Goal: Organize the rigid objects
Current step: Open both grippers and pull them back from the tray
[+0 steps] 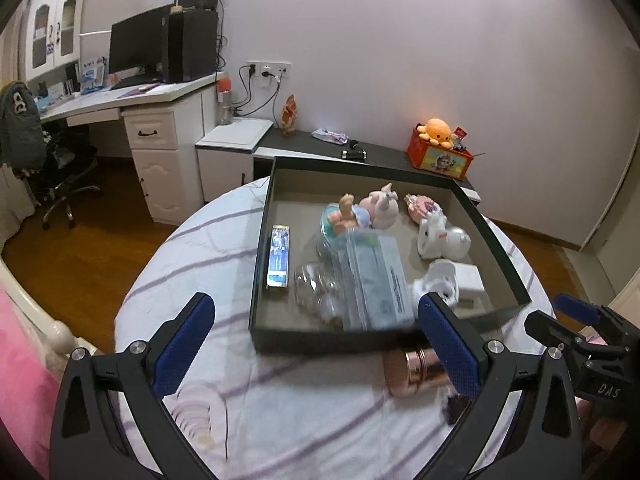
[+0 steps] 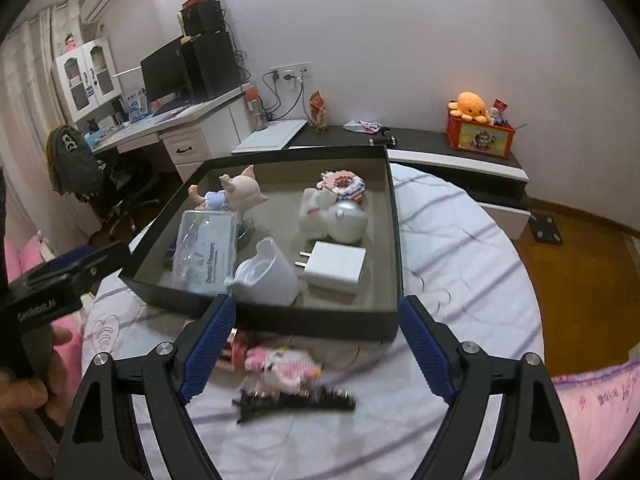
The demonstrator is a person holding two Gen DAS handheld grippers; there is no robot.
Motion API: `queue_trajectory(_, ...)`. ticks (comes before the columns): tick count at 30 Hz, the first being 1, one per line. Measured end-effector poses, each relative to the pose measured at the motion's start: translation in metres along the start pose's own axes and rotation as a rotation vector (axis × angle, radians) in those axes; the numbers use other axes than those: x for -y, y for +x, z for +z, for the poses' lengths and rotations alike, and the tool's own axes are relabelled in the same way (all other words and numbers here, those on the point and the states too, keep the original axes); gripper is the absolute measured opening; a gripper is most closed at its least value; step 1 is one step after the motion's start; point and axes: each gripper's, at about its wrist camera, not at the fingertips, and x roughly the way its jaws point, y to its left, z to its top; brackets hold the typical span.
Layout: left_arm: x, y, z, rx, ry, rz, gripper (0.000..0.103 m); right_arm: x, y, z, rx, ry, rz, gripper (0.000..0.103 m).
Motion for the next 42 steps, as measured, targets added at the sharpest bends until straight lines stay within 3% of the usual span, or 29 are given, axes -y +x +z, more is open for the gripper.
queue_trajectory(1, 0.001, -0.005, -0.003, 0.003, 0.000, 0.007, 0.103, -0.001, -0.004, -0.002, 0.004, 0.004, -0.008, 0.103)
queue_trajectory(26, 0.024, -0.118, -0.072, 0.072, 0.011, 0.033, 0.103, -0.034, -0.114, -0.058, 0.139, -0.005, 0.036, 0.103)
queue_trajectory(42, 0.032, -0.134, -0.078, 0.089, 0.022, 0.030, 0.103, -0.037, -0.135, -0.068, 0.172, -0.007, 0.029, 0.103)
